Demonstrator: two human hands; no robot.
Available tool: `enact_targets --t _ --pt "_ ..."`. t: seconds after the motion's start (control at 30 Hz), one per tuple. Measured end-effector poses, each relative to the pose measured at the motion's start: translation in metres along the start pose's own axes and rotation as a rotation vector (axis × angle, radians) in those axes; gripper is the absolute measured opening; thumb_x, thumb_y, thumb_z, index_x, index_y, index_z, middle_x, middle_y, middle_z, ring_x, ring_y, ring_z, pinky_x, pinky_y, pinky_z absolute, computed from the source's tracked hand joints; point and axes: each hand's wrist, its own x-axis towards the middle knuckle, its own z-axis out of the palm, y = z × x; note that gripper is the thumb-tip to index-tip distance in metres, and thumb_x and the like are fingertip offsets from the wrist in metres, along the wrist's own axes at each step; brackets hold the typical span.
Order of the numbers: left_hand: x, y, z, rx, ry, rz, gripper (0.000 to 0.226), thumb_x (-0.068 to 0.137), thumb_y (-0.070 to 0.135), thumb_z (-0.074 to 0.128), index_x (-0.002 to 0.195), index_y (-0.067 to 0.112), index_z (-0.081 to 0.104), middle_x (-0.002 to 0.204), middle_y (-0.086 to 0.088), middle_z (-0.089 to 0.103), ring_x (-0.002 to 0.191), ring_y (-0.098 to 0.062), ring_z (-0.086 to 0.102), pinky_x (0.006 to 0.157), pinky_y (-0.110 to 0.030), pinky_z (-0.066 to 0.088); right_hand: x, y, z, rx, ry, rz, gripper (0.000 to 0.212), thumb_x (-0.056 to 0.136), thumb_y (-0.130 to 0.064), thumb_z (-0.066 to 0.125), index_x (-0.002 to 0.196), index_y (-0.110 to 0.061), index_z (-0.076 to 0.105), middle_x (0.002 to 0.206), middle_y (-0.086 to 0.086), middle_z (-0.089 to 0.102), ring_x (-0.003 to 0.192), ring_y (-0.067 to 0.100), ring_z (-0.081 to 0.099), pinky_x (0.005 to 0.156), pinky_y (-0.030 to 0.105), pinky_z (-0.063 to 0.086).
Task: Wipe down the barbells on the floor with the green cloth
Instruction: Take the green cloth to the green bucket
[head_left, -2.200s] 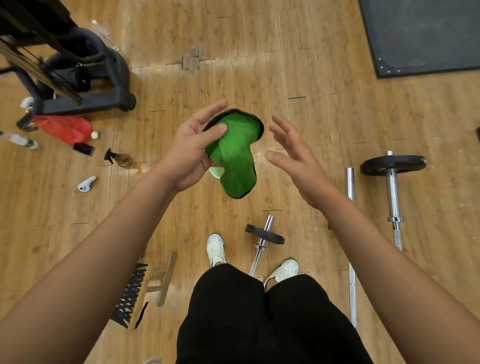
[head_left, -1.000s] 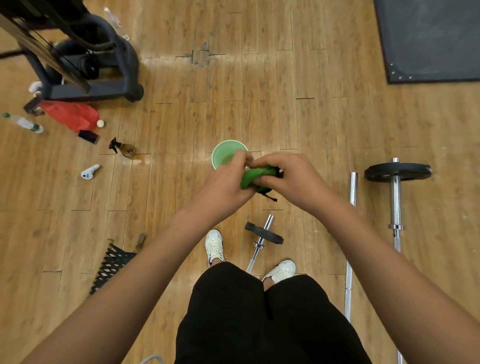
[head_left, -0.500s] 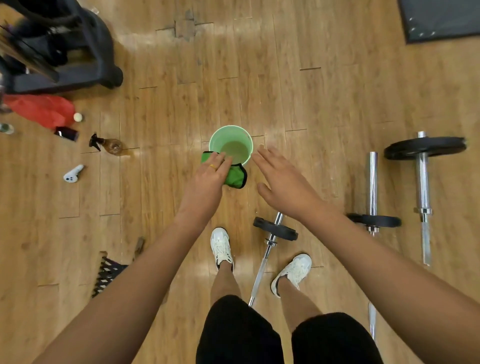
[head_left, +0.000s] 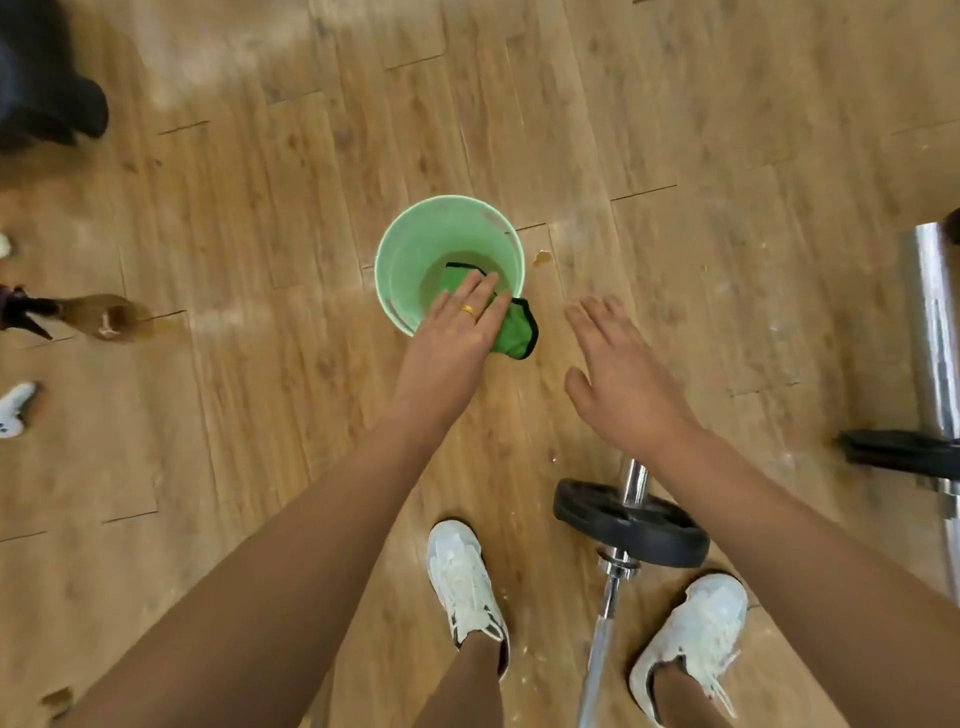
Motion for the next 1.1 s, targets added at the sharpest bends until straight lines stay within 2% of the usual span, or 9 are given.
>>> enact_targets --t 0.17,0.27,0.33,0.43,0.53,0.7,0.83,0.93,1.1 --pt "0.042 -0.02 0.103 0.018 -0.072 -0.028 0.066 0.093 -0.009 0.037 0.156 0.008 0.032 0.162 -0.015 0.032 0.152 -0.032 0.024 0.121 -0.049 0.028 0.046 0.048 0.063 0.042 0.019 0.056 0.066 0.098 -0.015 0.049 0.158 -0.011 0.02 0.165 0.009 0.017 0.155 0.023 0.0 0.124 0.033 0.006" --pt "0.039 -0.022 0.145 0.0 -0.144 -0.061 0.073 0.094 -0.008 0.041 0.161 0.011 0.018 0.168 -0.016 0.013 0.154 -0.033 0.016 0.122 -0.046 0.027 0.061 0.06 0.088 0.061 0.015 0.072 0.065 0.098 -0.014 0.048 0.158 -0.011 0.021 0.165 0.01 0.018 0.155 0.024 0.001 0.126 0.037 0.008" --pt "0.032 -0.019 0.159 0.007 -0.138 -0.081 0.073 0.096 0.0 0.044 0.161 0.01 0.013 0.168 -0.018 0.006 0.154 -0.035 0.014 0.122 -0.05 0.024 0.066 0.059 0.098 0.076 0.005 0.067 0.065 0.098 -0.012 0.047 0.158 -0.011 0.021 0.165 0.009 0.018 0.155 0.024 0.001 0.126 0.038 0.009" --pt "0.03 -0.017 0.165 0.089 -0.134 -0.076 0.074 0.097 0.017 0.044 0.161 0.008 0.007 0.168 -0.02 0.0 0.155 -0.036 0.008 0.121 -0.054 0.024 0.073 0.052 0.105 0.085 0.013 0.02 0.065 0.097 -0.01 0.047 0.157 -0.011 0.022 0.163 0.009 0.022 0.155 0.025 0.004 0.124 0.033 0.006" --pt "0.03 -0.019 0.161 0.134 -0.163 -0.05 0.078 0.096 0.02 0.041 0.161 0.009 0.0 0.168 -0.02 -0.007 0.156 -0.036 0.002 0.121 -0.054 0.024 0.08 0.044 0.103 0.065 0.016 -0.009 0.063 0.097 -0.009 0.046 0.157 -0.011 0.024 0.163 0.008 0.025 0.154 0.026 0.007 0.121 0.028 0.002" --pt "0.025 -0.023 0.15 0.154 -0.198 -0.028 0.08 0.098 0.022 0.04 0.161 0.014 -0.008 0.167 -0.018 -0.014 0.156 -0.033 -0.003 0.121 -0.055 0.024 0.088 0.04 0.099 0.035 -0.024 0.013 0.062 0.098 -0.01 0.045 0.156 -0.009 0.024 0.161 0.009 0.027 0.154 0.029 0.008 0.122 0.033 0.006" --pt "0.019 -0.024 0.143 0.136 -0.221 -0.054 0.076 0.102 0.022 0.038 0.161 0.014 -0.009 0.167 -0.019 -0.016 0.156 -0.032 0.0 0.121 -0.054 0.026 0.083 0.037 0.095 0.055 -0.073 0.03 0.061 0.099 -0.011 0.043 0.157 -0.009 0.022 0.162 0.008 0.026 0.154 0.027 0.007 0.124 0.037 0.014" --pt "0.018 -0.022 0.14 0.141 -0.244 -0.08 0.073 0.105 0.016 0.038 0.161 0.011 -0.009 0.166 -0.019 -0.018 0.156 -0.03 0.004 0.121 -0.051 0.028 0.075 0.034 0.093 0.069 -0.101 0.038 0.062 0.1 -0.01 0.042 0.158 -0.011 0.021 0.163 0.007 0.026 0.154 0.025 0.007 0.124 0.036 0.014" --pt "0.031 -0.026 0.138 0.145 -0.255 -0.108 0.083 0.095 -0.005 0.04 0.16 0.008 -0.01 0.167 -0.018 -0.016 0.156 -0.027 0.009 0.12 -0.047 0.029 0.063 0.039 0.094 0.077 -0.104 0.037 0.064 0.099 -0.01 0.043 0.158 -0.01 0.019 0.163 0.006 0.025 0.154 0.024 0.006 0.123 0.033 0.012"
